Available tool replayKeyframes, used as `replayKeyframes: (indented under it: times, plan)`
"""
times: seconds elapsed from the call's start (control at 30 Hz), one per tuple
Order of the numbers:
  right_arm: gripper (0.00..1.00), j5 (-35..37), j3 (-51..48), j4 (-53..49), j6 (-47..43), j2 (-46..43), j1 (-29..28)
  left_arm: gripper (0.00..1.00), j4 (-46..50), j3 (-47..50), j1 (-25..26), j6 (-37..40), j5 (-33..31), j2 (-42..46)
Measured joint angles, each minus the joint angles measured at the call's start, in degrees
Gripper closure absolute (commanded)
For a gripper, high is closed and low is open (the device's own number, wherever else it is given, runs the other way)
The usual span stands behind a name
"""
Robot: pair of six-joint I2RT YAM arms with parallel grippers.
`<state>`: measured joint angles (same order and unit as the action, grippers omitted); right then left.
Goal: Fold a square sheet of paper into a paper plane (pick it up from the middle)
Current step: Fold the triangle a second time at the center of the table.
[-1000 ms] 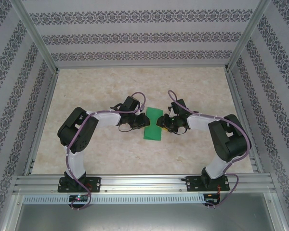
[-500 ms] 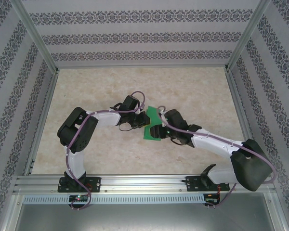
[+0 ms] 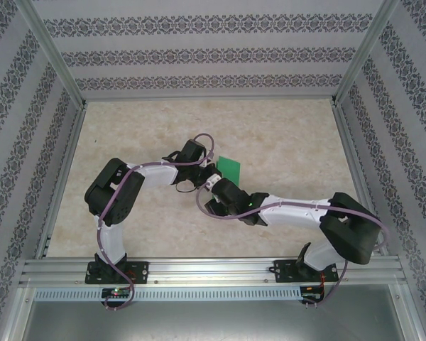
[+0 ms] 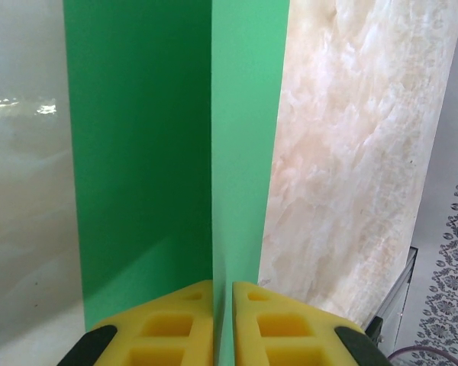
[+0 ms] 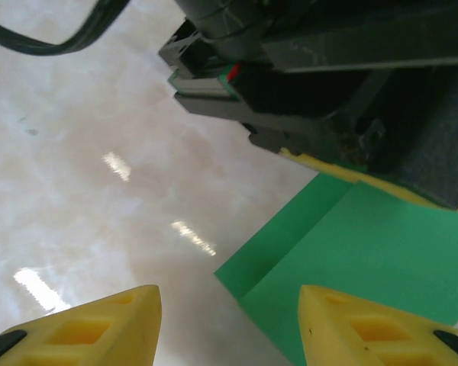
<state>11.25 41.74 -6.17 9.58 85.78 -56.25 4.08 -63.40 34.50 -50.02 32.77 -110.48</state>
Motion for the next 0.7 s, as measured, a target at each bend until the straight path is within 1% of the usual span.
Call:
replayKeyframes:
  times: [0.2, 0.37, 0.43, 0.57, 0.7]
  plan:
    - [0.57, 5.7, 2.7, -1.5, -1.4, 3.0, -0.4, 0.85, 0.0, 0.0, 0.0, 0.0, 0.0, 0.0]
    - [0.62, 7.1, 2.8, -2.1, -1.8, 4.5, -1.0, 0.85, 0.0, -0.1, 0.0, 0.0, 0.0, 0.0]
    - [0.66, 7.3, 2.9, -2.4, -1.8, 4.9, -1.4, 0.85, 0.0, -0.1, 0.0, 0.0, 0.0, 0.0]
    - [0.81, 7.9, 2.9, -2.4, -1.6, 4.9, -1.5, 0.85, 0.0, -0.3, 0.0, 0.0, 0.0, 0.0]
    - [0.92, 8.4, 2.9, -2.3, -1.6, 4.5, -1.5, 0.84, 0.1, -0.4, 0.0, 0.0, 0.0, 0.0]
